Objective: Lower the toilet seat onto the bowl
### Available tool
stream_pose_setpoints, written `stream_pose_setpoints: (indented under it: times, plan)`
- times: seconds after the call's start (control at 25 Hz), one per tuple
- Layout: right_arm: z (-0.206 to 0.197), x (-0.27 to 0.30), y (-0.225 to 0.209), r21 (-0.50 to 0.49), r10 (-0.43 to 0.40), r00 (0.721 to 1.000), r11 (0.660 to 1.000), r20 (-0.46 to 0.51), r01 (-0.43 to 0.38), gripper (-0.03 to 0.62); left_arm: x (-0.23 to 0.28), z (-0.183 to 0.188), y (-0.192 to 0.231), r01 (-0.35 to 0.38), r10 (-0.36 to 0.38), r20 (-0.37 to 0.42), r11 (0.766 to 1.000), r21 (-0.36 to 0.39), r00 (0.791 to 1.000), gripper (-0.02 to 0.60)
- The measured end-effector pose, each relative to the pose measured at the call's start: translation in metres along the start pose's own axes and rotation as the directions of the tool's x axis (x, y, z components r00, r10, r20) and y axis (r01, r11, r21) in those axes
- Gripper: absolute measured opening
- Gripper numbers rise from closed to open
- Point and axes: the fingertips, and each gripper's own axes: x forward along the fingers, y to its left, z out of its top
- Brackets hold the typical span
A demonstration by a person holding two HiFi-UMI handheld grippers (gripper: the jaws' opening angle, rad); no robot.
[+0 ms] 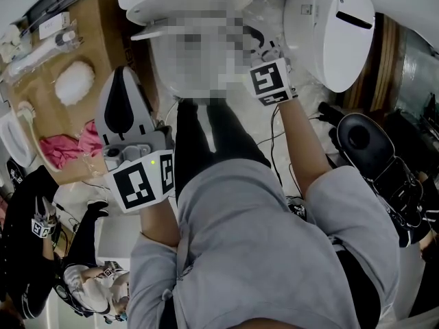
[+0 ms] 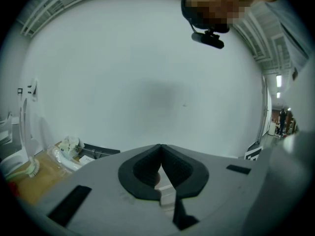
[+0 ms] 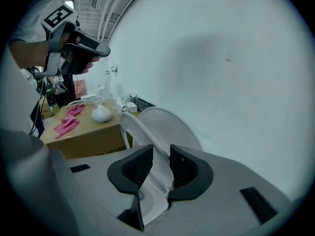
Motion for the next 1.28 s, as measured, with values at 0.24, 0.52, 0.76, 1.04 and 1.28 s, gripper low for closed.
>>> stream_pose_setpoints:
  times: [0.24,0.52,0.76,1.04,1.28]
  plan:
    - [-0.008,-0.01,0.013,-0.009,0.004,1.0,1.0,-0.008,-0.004,0.095,-0.012,-0.007,-0.004,0.004,-0.004,-0.002,1.0,0.0,1.0,0.002]
    - [-0.019,-0.023,0.029,-0.011,0.016,1.0,1.0,-0.023,-0.016,0.097,-0.027,-0.011,-0.009,0.008,-0.008,0.001,1.0,0.003,1.0,0.002]
    - [-0.029,-0.032,0.043,-0.015,0.023,0.999,1.0,-0.035,-0.024,0.096,-0.036,-0.019,-0.012,0.014,-0.014,-0.004,1.0,0.004,1.0,0.002]
    - [-0.041,-0.043,0.057,-0.018,0.036,0.997,0.999,-0.062,-0.037,0.097,-0.042,-0.023,-0.015,0.022,-0.022,-0.011,1.0,0.004,1.0,0.002]
    - [-0.052,-0.051,0.07,-0.024,0.051,0.996,0.998,-0.077,-0.053,0.097,-0.047,-0.028,-0.017,0.031,-0.031,-0.011,1.0,0.005,0.999,0.002]
